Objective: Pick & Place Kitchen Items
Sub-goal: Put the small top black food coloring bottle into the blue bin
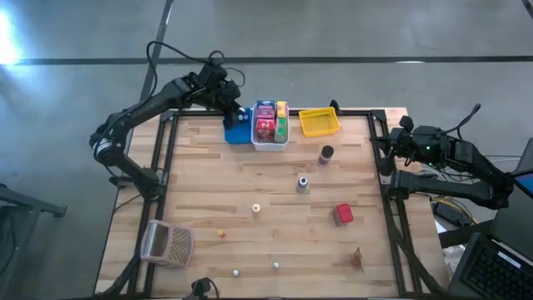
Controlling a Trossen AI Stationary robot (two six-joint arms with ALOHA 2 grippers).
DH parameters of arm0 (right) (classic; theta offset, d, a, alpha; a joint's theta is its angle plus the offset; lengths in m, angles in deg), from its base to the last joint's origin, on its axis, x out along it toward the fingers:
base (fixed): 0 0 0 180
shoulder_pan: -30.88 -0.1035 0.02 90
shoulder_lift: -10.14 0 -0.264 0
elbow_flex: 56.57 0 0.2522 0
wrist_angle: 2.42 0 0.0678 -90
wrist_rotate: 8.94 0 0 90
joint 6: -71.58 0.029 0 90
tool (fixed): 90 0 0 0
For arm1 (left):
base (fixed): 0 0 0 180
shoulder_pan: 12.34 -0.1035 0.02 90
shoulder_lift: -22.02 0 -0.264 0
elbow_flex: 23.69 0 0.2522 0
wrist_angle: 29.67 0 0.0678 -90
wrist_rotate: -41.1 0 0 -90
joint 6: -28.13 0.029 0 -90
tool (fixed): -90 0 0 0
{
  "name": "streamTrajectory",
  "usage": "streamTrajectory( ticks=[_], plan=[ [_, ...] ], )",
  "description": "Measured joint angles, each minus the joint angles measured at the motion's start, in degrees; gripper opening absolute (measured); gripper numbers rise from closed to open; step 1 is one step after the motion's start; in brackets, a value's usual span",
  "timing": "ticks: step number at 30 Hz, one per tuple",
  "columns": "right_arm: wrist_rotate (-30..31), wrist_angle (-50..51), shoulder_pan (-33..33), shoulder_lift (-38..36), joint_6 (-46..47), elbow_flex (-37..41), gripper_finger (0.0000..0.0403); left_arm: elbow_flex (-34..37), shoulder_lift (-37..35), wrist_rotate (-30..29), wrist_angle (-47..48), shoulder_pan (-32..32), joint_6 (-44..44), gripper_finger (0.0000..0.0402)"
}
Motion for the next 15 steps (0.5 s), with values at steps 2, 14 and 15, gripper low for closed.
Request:
streamTrajectory(
  ticks=[2,14,15],
  plan=[
    [0.0,0.0,0.0,0.0,0.1,0.0,0.0008,0.3,0.0,0.0,0.5,0.0,2.4,0.0076],
    [0.0,0.0,0.0,0.0,0.1,0.0,0.0008,1.8,4.5,-5.3,0.7,-0.1,3.5,0.0076],
    [0.0,0.0,0.0,0.0,0.1,0.0,0.0008,1.8,5.6,-6.4,0.6,-0.1,3.2,0.0076]
  ],
)
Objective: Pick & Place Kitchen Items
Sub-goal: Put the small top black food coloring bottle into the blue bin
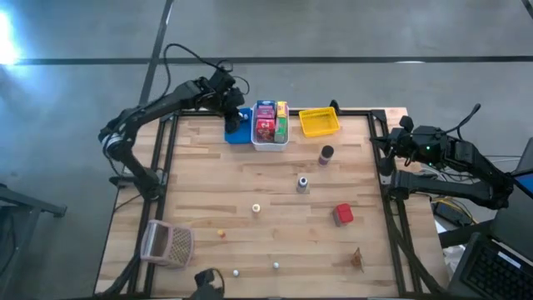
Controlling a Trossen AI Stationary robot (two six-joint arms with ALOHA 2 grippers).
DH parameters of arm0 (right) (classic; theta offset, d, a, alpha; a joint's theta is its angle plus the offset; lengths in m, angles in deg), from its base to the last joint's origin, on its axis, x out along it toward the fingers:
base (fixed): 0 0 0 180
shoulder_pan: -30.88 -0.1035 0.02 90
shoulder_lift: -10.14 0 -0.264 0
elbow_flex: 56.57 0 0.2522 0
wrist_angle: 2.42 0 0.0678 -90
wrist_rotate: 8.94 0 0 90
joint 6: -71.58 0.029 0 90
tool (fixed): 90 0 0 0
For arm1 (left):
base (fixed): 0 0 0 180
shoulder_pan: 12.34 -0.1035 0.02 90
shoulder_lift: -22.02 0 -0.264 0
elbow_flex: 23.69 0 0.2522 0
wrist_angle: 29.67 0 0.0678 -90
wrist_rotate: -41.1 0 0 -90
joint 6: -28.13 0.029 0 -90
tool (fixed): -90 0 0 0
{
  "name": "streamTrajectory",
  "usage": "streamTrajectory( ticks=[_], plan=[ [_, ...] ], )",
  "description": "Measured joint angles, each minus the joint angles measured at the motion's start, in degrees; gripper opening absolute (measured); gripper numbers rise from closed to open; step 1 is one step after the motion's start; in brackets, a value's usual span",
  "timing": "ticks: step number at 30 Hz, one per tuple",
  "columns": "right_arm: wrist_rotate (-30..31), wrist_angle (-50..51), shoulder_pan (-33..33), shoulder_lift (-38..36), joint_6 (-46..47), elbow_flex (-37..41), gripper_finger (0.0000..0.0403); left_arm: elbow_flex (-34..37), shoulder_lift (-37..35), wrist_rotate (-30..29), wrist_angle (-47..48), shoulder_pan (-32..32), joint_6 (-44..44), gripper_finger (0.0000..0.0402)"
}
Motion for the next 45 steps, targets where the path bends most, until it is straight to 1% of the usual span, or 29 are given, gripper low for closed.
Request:
streamTrajectory(
  ticks=[5,8,14,17,22,24,30,33,39,45],
  plan=[
    [0.0,0.0,0.0,0.0,-0.1,0.0,0.0008,-1.3,6.1,-0.4,-1.1,-0.3,-2.4,0.0076],
    [0.0,0.0,0.0,0.0,0.0,0.0,0.0008,-1.6,9.2,-0.4,-1.2,-0.7,-2.4,0.0076],
    [0.0,0.0,0.0,0.0,-0.1,0.0,0.0008,-0.7,12.4,-0.7,-4.0,-2.1,-2.5,0.0076],
    [0.0,0.0,0.0,0.0,0.0,0.0,0.0008,0.1,12.9,-0.6,-7.2,-2.5,-2.4,0.0076],
    [0.0,0.0,0.0,0.0,-0.1,0.0,0.0008,1.3,13.5,0.9,-8.6,-3.2,-1.9,0.0076],
    [0.0,0.0,0.0,0.0,0.0,0.0,0.0008,2.4,13.5,1.4,-9.2,-3.3,-1.3,0.0076],
    [0.0,0.0,0.0,0.0,-0.1,0.0,0.0008,8.0,13.5,1.8,-18.0,-3.3,-1.1,0.0076],
    [0.0,0.0,0.0,0.0,0.0,0.0,0.0008,9.7,13.5,1.6,-19.8,-3.3,-1.1,0.0076],
    [0.0,0.0,0.0,0.0,-0.1,0.0,0.0008,10.2,13.7,0.2,-22.2,-3.3,-0.7,0.0076],
    [0.0,0.0,0.0,0.0,0.0,0.0,0.0008,10.2,16.5,0.3,-22.9,-3.3,-0.1,0.0076]
  ],
)
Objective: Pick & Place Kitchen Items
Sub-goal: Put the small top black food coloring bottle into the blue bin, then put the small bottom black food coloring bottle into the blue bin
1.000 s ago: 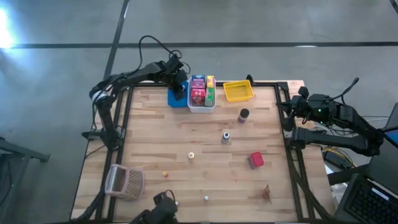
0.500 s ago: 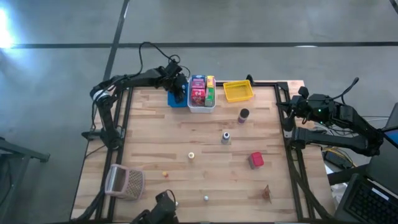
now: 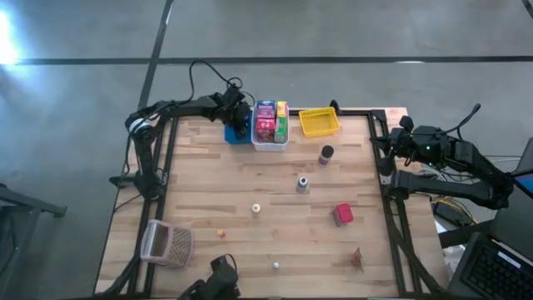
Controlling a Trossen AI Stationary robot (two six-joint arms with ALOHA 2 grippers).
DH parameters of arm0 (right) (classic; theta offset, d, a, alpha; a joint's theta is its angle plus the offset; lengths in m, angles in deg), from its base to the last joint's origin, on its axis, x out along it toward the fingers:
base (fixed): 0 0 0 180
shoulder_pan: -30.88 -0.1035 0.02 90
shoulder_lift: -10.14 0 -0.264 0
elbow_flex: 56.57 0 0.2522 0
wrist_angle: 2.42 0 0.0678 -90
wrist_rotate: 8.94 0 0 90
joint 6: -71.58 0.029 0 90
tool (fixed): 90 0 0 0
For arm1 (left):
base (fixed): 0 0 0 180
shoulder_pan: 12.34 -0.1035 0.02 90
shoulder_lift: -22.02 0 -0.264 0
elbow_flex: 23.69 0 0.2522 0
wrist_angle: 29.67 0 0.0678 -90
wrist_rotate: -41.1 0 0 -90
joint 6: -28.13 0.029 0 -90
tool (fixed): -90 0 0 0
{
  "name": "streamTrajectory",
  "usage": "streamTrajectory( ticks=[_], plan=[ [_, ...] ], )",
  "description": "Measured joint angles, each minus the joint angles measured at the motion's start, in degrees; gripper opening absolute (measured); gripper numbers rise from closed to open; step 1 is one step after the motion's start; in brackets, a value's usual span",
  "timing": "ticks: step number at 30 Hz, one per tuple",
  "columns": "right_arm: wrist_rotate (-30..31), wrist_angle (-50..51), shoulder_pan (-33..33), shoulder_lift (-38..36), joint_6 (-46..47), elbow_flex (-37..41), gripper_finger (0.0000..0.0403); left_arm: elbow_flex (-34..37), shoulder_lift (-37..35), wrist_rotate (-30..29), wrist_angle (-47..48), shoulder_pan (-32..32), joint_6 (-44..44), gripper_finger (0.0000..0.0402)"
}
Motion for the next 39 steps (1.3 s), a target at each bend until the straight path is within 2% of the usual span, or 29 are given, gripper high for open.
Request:
streamTrajectory(
  ticks=[7,25,30,35,39],
  plan=[
    [0.0,0.0,0.0,0.0,-0.1,0.0,0.0008,-1.2,1.0,-0.1,-0.5,0.0,-0.1,0.0079],
    [0.0,0.0,0.0,0.0,0.0,0.0,0.0008,-4.1,0.4,-0.2,4.4,-0.3,1.5,0.0142],
    [0.0,0.0,0.0,0.0,-0.1,0.0,0.0008,-4.1,-4.3,-0.2,5.4,-1.1,1.8,0.0142],
    [0.0,0.0,0.0,0.0,-0.1,0.0,0.0008,-4.1,-11.9,0.0,11.2,-0.9,1.7,0.0142],
    [0.0,0.0,0.0,0.0,-0.1,0.0,0.0008,-3.5,-18.2,4.9,16.5,0.7,1.8,0.0142]
  ],
)
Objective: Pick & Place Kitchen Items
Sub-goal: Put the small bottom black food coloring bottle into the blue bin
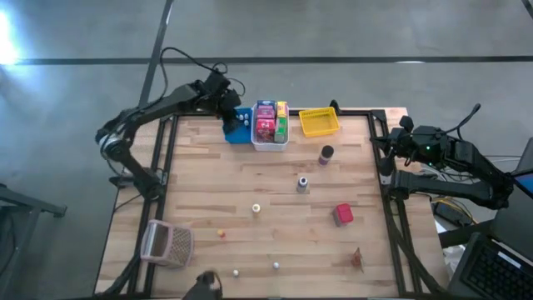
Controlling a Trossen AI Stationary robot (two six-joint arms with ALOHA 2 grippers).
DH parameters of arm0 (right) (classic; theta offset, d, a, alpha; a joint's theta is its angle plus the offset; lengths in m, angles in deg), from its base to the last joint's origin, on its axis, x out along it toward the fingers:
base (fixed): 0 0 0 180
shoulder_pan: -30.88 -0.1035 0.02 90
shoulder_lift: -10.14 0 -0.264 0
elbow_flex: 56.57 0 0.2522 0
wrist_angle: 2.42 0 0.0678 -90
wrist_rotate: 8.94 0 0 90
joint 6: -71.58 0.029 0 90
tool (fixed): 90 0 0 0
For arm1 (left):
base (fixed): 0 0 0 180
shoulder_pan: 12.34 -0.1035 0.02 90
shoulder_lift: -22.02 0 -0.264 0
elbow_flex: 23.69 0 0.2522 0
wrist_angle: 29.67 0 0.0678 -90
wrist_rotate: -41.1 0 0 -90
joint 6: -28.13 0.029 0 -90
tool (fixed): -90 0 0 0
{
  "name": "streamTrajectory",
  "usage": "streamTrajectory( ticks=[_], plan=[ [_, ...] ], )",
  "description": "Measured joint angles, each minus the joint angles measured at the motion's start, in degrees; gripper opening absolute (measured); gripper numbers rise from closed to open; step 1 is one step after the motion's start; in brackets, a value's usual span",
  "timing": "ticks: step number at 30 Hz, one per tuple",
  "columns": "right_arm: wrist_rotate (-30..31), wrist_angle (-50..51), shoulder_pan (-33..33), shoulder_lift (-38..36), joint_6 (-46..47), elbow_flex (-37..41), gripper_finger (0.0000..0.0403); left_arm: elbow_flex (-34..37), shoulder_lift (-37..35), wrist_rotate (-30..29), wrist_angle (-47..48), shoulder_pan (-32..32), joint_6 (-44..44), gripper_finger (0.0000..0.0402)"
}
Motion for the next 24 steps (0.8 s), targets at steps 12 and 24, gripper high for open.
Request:
streamTrajectory(
  ticks=[12,24],
  plan=[
    [0.0,0.0,0.0,0.0,0.1,0.0,0.0008,8.1,-13.8,7.4,-1.2,13.4,-1.5,0.0140],
    [0.0,0.0,0.0,0.0,0.1,0.0,0.0008,18.5,-22.8,3.5,-7.4,35.7,-3.1,0.0140]
  ],
)
